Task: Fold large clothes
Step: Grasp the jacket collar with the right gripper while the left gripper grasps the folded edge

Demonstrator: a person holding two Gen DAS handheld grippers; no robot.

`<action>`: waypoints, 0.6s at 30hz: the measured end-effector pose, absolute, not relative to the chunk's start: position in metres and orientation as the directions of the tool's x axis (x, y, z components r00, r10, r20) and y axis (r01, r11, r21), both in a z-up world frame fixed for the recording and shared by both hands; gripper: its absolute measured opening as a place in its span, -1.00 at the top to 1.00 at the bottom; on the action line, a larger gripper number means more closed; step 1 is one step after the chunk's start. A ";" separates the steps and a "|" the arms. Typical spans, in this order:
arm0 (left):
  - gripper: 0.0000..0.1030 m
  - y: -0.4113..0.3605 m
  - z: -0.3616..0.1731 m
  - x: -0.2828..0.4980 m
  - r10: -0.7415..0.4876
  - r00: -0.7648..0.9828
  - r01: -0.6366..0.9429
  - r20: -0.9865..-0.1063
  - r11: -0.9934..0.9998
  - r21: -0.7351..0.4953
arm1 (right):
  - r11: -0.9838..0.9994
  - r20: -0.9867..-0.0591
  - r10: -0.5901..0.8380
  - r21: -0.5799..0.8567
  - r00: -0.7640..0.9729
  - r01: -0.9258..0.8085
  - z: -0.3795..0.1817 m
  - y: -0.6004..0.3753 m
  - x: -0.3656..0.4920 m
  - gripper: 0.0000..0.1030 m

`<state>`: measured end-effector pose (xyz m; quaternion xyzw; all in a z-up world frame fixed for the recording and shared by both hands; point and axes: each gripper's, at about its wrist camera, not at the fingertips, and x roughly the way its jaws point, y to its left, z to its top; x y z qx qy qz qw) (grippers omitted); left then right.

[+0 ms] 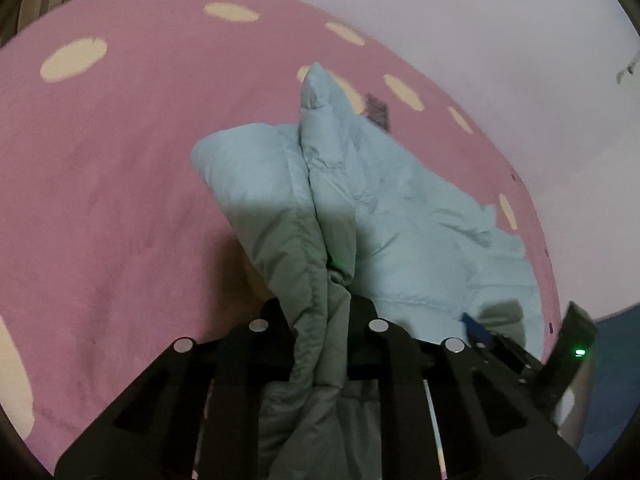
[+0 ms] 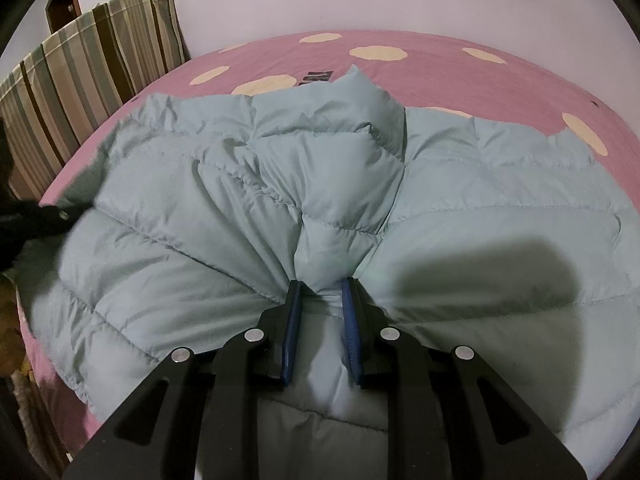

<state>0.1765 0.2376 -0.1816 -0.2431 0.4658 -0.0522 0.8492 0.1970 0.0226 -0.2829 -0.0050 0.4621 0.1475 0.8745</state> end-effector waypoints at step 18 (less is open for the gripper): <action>0.74 0.170 -0.119 0.172 -0.257 0.629 -0.025 -0.734 0.937 -0.349 | 0.954 -0.810 0.277 0.169 0.517 -0.248 -0.273 0.017 0.199 0.61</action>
